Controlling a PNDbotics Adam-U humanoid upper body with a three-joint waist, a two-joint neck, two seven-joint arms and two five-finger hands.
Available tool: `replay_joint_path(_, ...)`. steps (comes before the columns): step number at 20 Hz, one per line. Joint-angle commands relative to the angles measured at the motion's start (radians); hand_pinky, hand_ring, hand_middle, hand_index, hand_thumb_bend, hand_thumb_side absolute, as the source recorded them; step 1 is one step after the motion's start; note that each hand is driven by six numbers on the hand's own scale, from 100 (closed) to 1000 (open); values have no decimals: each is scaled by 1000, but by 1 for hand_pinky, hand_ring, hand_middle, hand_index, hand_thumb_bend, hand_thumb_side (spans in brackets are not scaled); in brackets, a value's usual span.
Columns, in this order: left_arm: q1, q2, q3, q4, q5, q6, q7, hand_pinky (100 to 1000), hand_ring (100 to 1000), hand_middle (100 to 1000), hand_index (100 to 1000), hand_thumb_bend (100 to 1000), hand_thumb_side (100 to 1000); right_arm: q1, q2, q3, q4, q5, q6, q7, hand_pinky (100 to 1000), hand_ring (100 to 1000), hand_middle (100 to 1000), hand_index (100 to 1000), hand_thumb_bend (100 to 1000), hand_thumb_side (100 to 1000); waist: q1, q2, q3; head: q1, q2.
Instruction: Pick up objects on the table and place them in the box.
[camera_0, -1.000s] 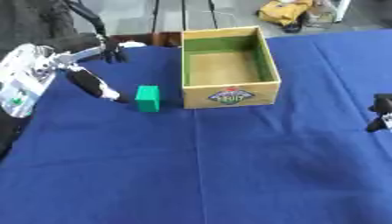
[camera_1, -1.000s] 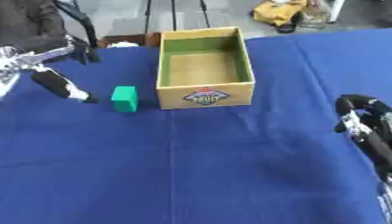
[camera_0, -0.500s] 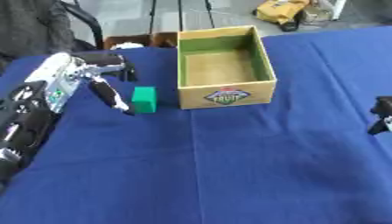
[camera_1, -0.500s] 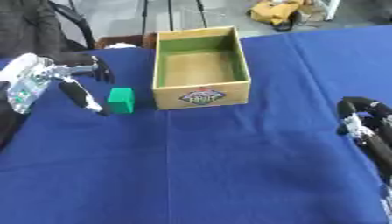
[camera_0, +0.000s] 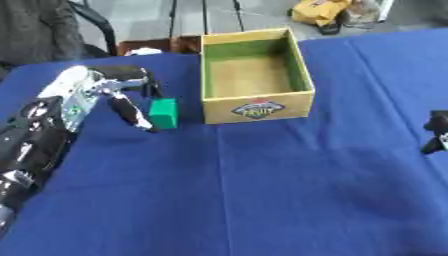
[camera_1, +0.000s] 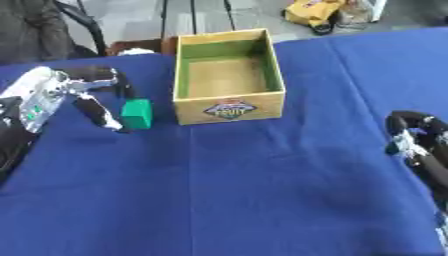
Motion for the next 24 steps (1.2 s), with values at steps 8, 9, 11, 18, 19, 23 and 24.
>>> replay_joint_path(8,-19,-5,17,23,-18,3,58,718,671,652,766,649,389,-18,-23,2,-13,-5,-2,7,480,431,576,749,376,609,4,-7,-10,6,-4)
replay_joint_path(9,-18,-8,19,27,-18,2,62,716,668,648,763,639,386,-19,-23,3,-13,-5,-2,8,480,431,576,749,376,608,5,-5,-13,7,-5)
replay_joint_path(11,-15,-14,21,36,-21,2,68,712,657,636,757,619,372,-20,-22,3,-13,-4,-2,8,480,431,576,749,376,608,6,-2,-18,9,-7)
replay_joint_path(18,-12,-22,29,55,-54,16,103,591,528,506,641,426,229,-22,-22,2,-14,-4,-1,8,481,431,576,749,375,608,7,2,-23,8,-7)
replay_joint_path(19,-12,-20,31,56,-59,18,107,583,520,497,631,379,185,-21,-22,1,-14,-4,-1,8,481,431,576,749,375,608,7,2,-23,8,-7)
replay_joint_path(23,-12,-14,39,62,-71,28,124,467,423,394,519,179,100,-21,-21,1,-13,-4,-1,8,481,432,576,750,375,609,5,-3,-19,6,-7)
replay_joint_path(24,-12,-12,41,62,-70,30,133,390,352,322,452,124,100,-20,-20,1,-13,-4,-1,8,481,432,576,750,375,609,5,-4,-19,6,-6)
